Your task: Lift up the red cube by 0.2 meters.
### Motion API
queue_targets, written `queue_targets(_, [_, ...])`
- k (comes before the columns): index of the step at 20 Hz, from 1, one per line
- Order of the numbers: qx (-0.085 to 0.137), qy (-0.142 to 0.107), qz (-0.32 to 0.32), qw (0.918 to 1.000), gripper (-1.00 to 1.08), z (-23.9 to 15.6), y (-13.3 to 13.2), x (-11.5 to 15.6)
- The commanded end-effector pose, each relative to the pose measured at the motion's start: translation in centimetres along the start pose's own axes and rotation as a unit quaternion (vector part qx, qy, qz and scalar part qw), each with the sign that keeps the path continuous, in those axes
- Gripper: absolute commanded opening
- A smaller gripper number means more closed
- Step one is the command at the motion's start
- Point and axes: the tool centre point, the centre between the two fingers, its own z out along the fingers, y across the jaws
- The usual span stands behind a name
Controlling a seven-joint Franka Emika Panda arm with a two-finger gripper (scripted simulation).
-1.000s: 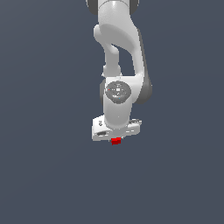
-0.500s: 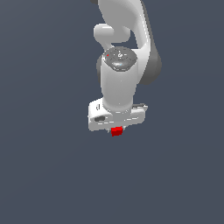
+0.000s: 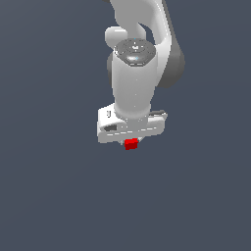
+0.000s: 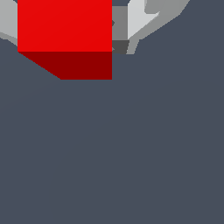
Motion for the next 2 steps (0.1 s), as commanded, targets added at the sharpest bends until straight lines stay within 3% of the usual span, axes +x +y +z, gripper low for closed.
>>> queue_targets(1, [0.000, 0.000, 0.000, 1.0000, -1.00, 0.24, 0.01, 0.03])
queue_targets(2, [0.000, 0.000, 0.000, 1.0000, -1.00, 0.28, 0.01, 0.03])
